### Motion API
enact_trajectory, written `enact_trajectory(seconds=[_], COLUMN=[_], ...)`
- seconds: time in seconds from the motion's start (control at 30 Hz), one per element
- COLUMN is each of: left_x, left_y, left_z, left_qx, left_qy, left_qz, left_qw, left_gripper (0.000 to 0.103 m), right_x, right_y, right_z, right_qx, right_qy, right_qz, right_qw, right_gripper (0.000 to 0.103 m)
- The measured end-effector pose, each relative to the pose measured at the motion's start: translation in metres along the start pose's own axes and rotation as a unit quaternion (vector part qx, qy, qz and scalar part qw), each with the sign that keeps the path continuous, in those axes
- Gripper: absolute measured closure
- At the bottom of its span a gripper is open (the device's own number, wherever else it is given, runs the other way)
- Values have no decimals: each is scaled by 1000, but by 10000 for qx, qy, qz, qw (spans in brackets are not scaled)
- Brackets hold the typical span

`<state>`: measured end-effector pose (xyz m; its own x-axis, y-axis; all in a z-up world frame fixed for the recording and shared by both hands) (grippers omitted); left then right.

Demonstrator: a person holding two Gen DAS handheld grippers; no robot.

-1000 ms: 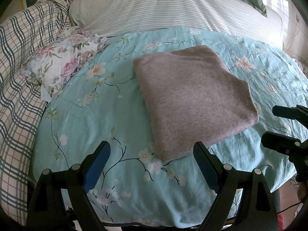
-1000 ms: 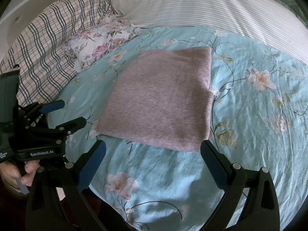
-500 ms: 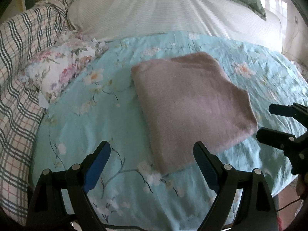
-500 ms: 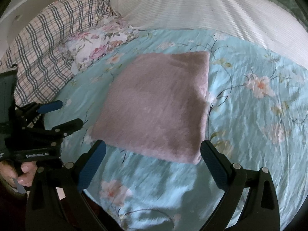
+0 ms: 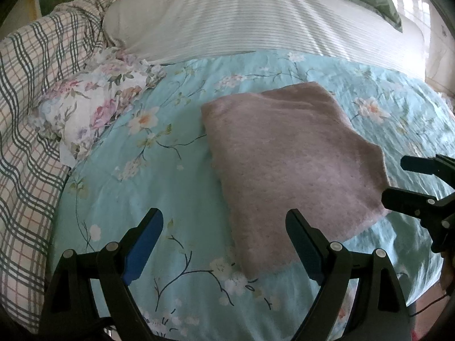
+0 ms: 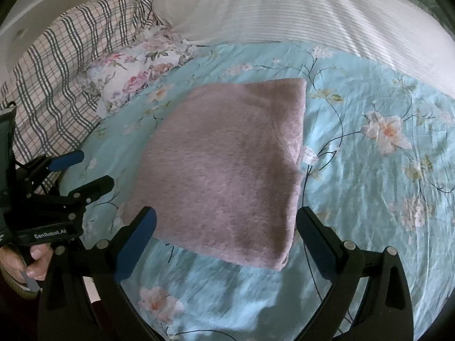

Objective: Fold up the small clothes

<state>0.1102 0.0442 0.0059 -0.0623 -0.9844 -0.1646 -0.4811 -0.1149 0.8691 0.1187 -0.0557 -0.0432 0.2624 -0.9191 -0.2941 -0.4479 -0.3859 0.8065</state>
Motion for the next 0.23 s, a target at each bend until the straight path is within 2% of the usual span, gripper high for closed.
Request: enact_trajectory(seconds=[0.23], left_x=[4], left_y=[-4], left_z=[-1], left_qx=[-19], left_qy=[-31], left_qz=[5], left_qw=[10000], left_gripper=[14], right_x=[5], right_y=[-10], right_z=[-4], right_qx=[-125], right_qy=[10], right_qz=[-37], right_qw=[9999], right_gripper=[4])
Point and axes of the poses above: each gripper's, at about its wrist camera, not at the fingertips, and y roughly against the way its jaws point, x to its right, z to its underside, the point moved 3 cm from there along -y, roughly the way its jaws point, and after that the axes turned 11 degrees about -x, right-handed, at the moved point
